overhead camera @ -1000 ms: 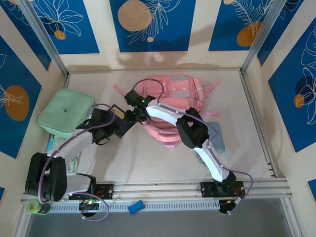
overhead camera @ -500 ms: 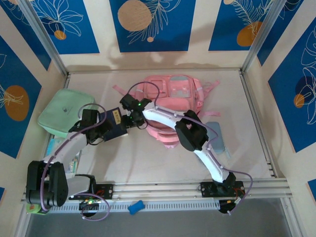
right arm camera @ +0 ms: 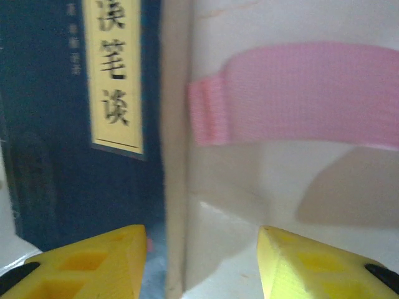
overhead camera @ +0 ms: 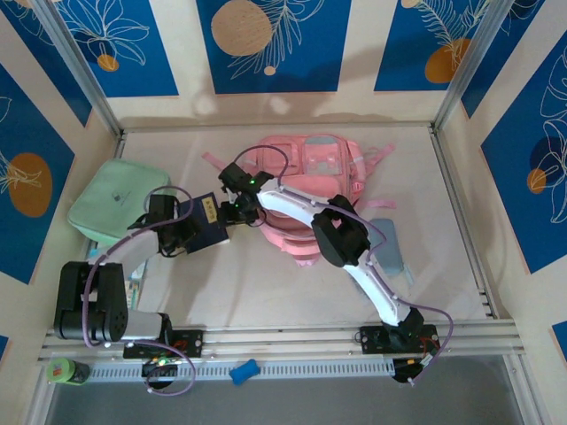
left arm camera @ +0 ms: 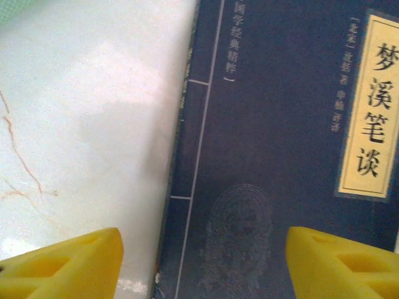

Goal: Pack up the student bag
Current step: Pick up the book from the middle-left of the table.

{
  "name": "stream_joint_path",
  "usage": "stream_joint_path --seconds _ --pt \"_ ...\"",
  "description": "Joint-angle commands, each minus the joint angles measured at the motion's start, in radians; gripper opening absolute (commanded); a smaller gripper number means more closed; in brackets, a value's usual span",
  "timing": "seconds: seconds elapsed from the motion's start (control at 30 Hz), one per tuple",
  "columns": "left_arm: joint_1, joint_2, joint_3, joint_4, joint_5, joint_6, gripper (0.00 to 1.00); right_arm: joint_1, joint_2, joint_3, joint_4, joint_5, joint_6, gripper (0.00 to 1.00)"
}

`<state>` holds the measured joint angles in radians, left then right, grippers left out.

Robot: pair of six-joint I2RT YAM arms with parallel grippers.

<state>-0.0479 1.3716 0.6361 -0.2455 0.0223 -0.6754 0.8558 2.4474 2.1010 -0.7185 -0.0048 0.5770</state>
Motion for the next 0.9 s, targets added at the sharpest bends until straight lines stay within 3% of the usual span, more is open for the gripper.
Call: stream_joint_path --seconds 0.0,0.4,0.87 --pt "0.013 0.025 -0.033 0.049 0.038 0.007 0.66 0.022 0.065 0.056 -0.035 -0.052 0.009 0.50" --pt "0.011 0.037 -0.104 0.219 0.219 -0.050 0.48 0.052 0.099 0.123 -0.044 -0.121 0.026 0.45" --pt "0.010 0.012 -0.116 0.194 0.235 -0.031 0.44 0.054 0.039 0.177 -0.082 -0.149 0.025 0.44"
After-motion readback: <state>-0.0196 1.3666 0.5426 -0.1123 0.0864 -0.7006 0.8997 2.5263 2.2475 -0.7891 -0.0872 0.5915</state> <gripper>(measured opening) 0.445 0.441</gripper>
